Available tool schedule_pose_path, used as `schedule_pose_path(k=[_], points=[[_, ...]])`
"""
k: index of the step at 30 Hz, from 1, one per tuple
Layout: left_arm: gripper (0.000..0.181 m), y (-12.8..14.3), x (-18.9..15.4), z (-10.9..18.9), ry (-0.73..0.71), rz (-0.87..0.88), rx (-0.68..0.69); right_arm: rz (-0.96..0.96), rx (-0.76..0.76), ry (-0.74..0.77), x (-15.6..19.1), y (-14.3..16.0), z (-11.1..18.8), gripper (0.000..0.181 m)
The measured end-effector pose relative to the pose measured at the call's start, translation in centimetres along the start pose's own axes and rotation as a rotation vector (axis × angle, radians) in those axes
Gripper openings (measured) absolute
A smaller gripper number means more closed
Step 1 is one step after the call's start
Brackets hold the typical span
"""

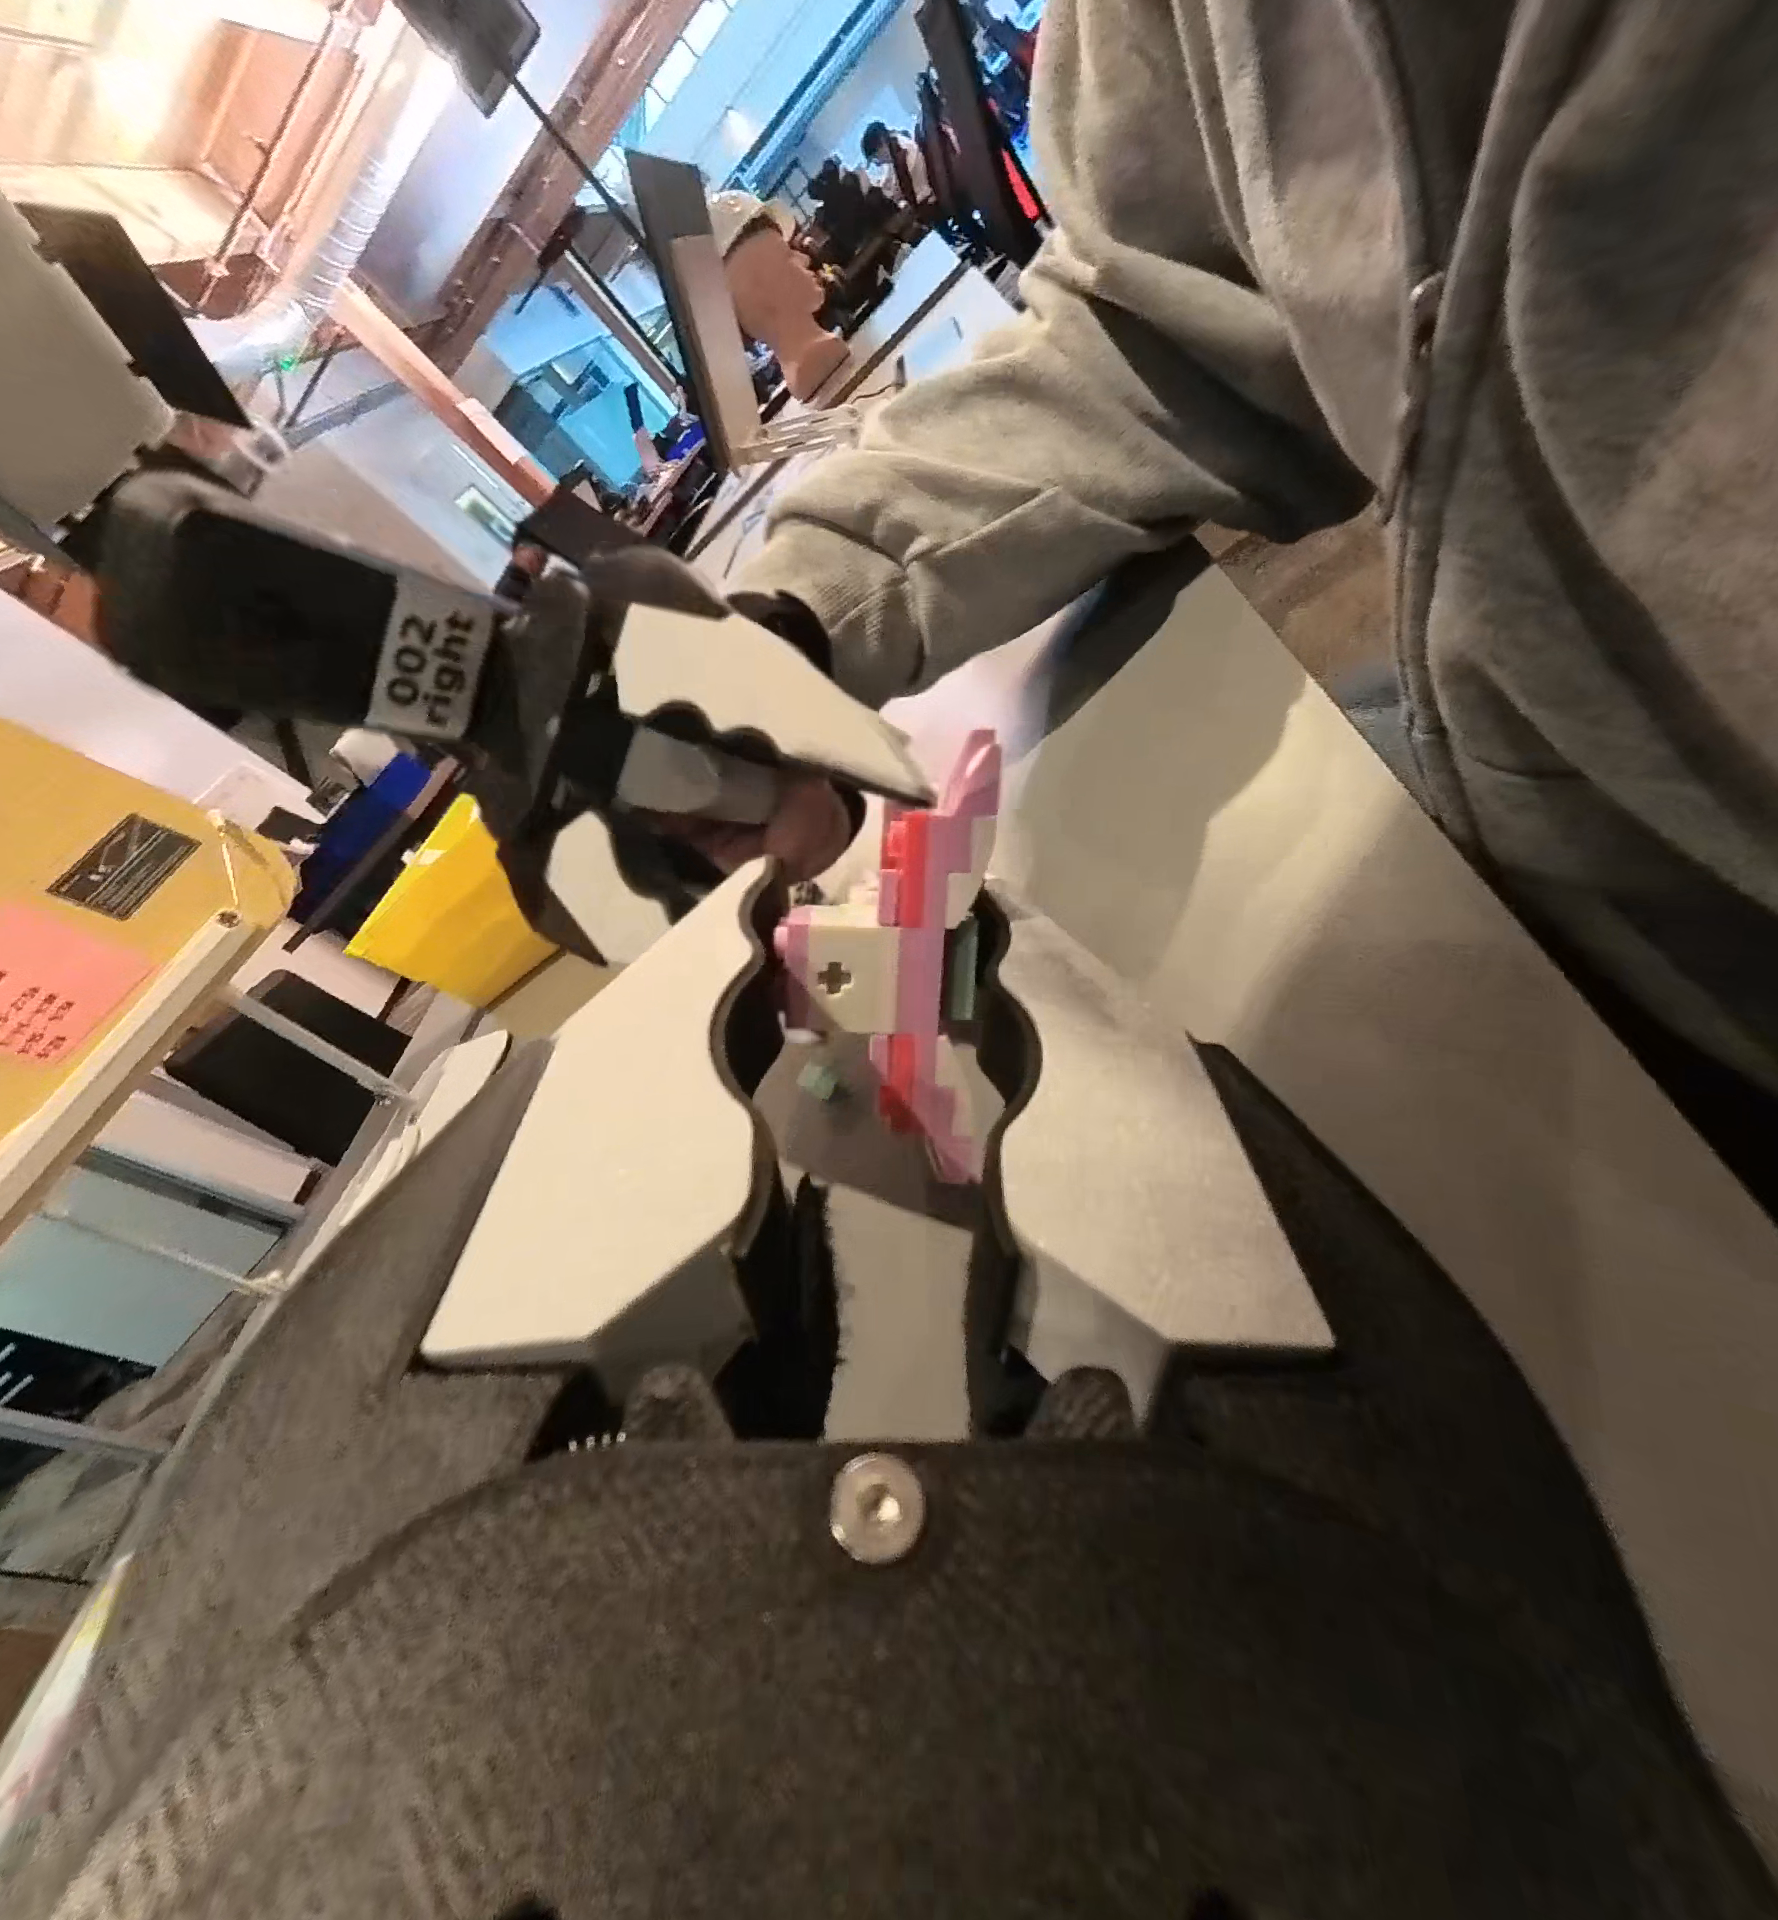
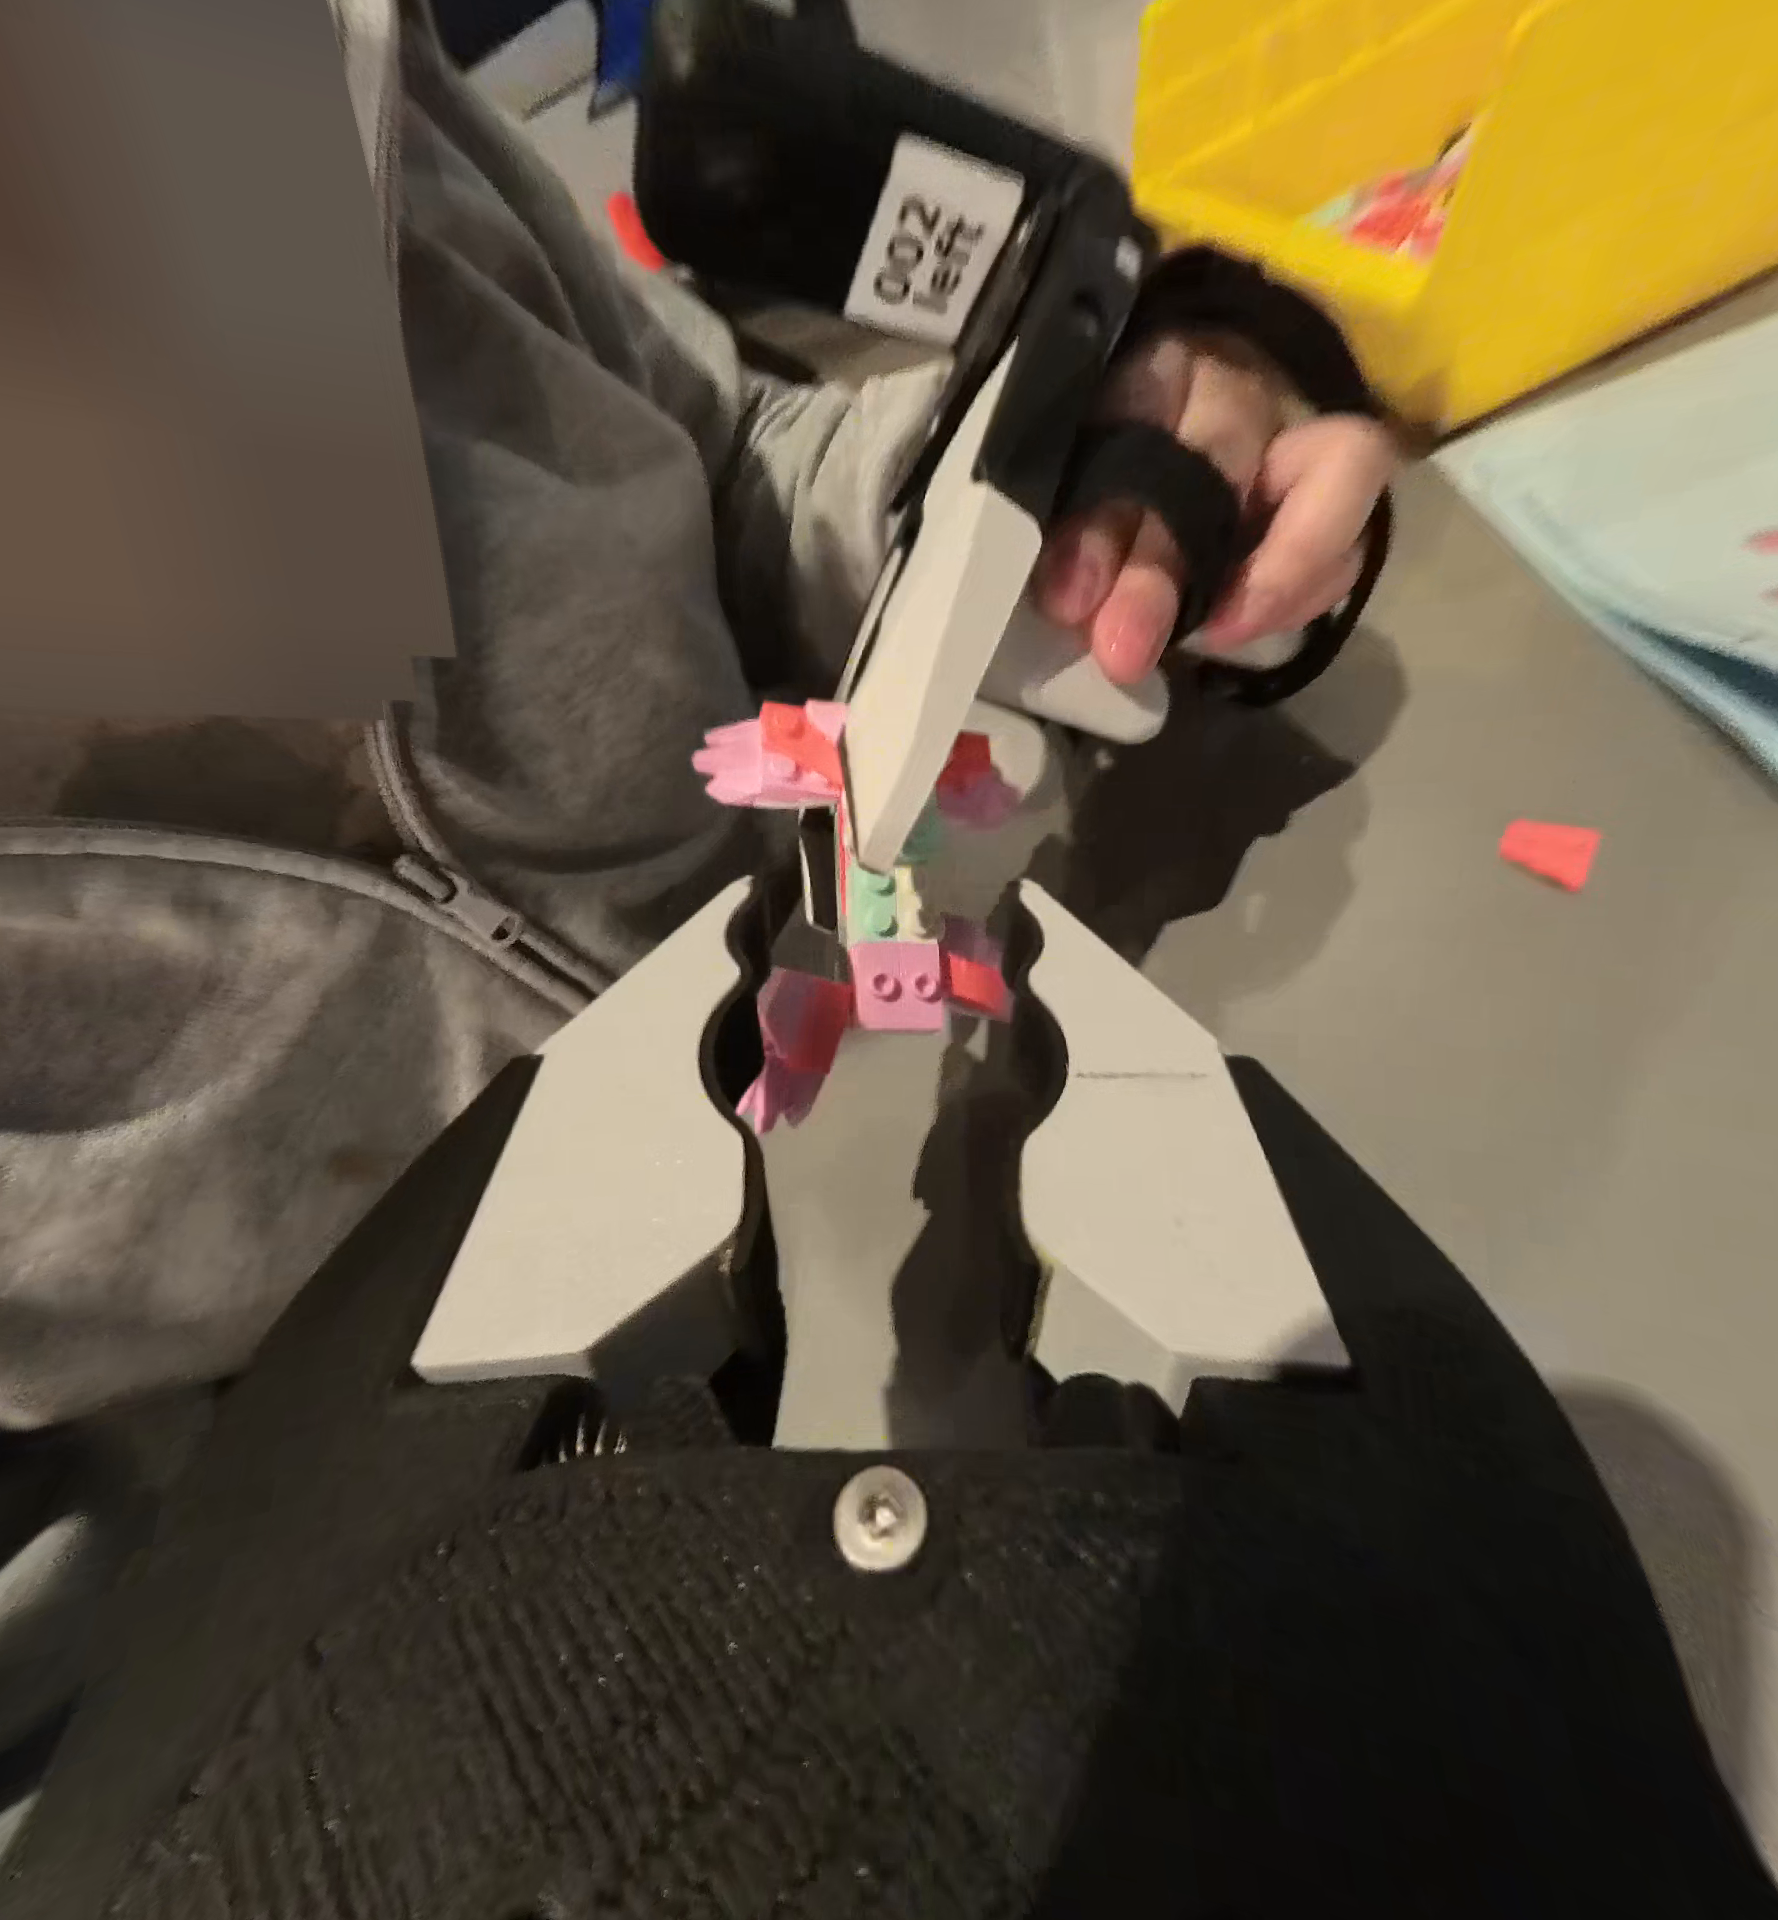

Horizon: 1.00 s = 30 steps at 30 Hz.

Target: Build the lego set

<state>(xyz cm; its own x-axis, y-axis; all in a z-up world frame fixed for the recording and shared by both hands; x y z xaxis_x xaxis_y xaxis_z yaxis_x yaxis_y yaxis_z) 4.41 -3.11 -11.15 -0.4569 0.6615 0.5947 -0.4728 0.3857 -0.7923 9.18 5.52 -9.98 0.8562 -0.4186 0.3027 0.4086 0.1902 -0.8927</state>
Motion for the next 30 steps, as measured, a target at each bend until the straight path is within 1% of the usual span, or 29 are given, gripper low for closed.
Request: schedule_pose_path(k=[2,5,6,8,11,12,13,16,18,19,21,23,25,27,30], points=[[0.033,-0.3,-0.2,0.0,0.017,-0.032,-0.005,-0.041,0.059,-0.059,0.2,0.3,-0.5,0.037],[0.033,-0.4,-0.6,-0.3,0.061,-0.050,0.014,-0.048,0.096,-0.080,0.2,0.6,-0.9,0.018],[0.033,-0.3,-0.7,-0.4,0.063,-0.051,0.026,-0.035,0.098,-0.083,0.3,0.6,-0.9,0.017],[0.034,-0.1,-0.5,-0.4,0.044,-0.042,0.048,0.000,0.095,-0.041,0.2,0.6,-0.7,0.017],[0.036,0.5,0.1,-0.2,-0.010,0.009,0.067,0.089,0.075,0.081,-0.2,0.5,0.0,0.017],[0.043,0.7,0.4,-0.1,-0.047,0.049,0.066,0.124,0.080,0.128,-0.3,0.5,0.3,0.017],[0.055,1.0,0.9,0.1,-0.096,0.106,0.065,0.162,0.093,0.182,-0.5,0.7,0.6,0.017],[0.090,1.8,2.3,1.0,-0.166,0.328,0.065,0.280,0.105,0.358,-1.3,1.1,1.6,0.016],[0.096,1.7,3.3,1.8,-0.166,0.532,-0.001,0.400,0.118,0.506,-1.9,1.3,2.2,0.017],[0.092,1.7,3.8,2.2,-0.158,0.633,-0.050,0.481,0.144,0.590,-2.2,1.3,2.5,0.016],[0.076,2.1,5.2,3.1,-0.178,0.847,-0.126,0.663,0.216,0.754,-2.4,1.2,2.8,0.016],[0.075,2.9,6.2,3.5,-0.187,1.048,-0.172,0.840,0.294,0.874,-2.3,0.9,2.7,0.016],[0.080,3.5,6.4,3.2,-0.152,1.201,-0.201,0.988,0.342,0.961,-2.0,0.6,2.3,0.016],[0.074,3.8,6.4,2.5,-0.121,1.271,-0.195,1.111,0.363,1.013,-1.6,0.4,1.8,0.017],[0.059,3.8,6.2,1.4,-0.089,1.253,-0.128,1.244,0.366,1.068,-1.1,0.3,1.3,0.016]])
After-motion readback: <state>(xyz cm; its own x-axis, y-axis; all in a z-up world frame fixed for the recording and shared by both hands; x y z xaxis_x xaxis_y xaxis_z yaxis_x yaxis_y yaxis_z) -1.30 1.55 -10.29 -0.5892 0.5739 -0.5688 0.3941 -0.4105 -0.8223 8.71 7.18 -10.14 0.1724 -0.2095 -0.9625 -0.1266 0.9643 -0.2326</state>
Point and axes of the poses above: each gripper's, where its closed fingertips meet, z back along the fingers, y out of its underside, x = y × z across the jaws, the point moved 6 cm from there along z, back along the fingers, and after that the axes turned 4 degrees about z, right-handed, at the moved point
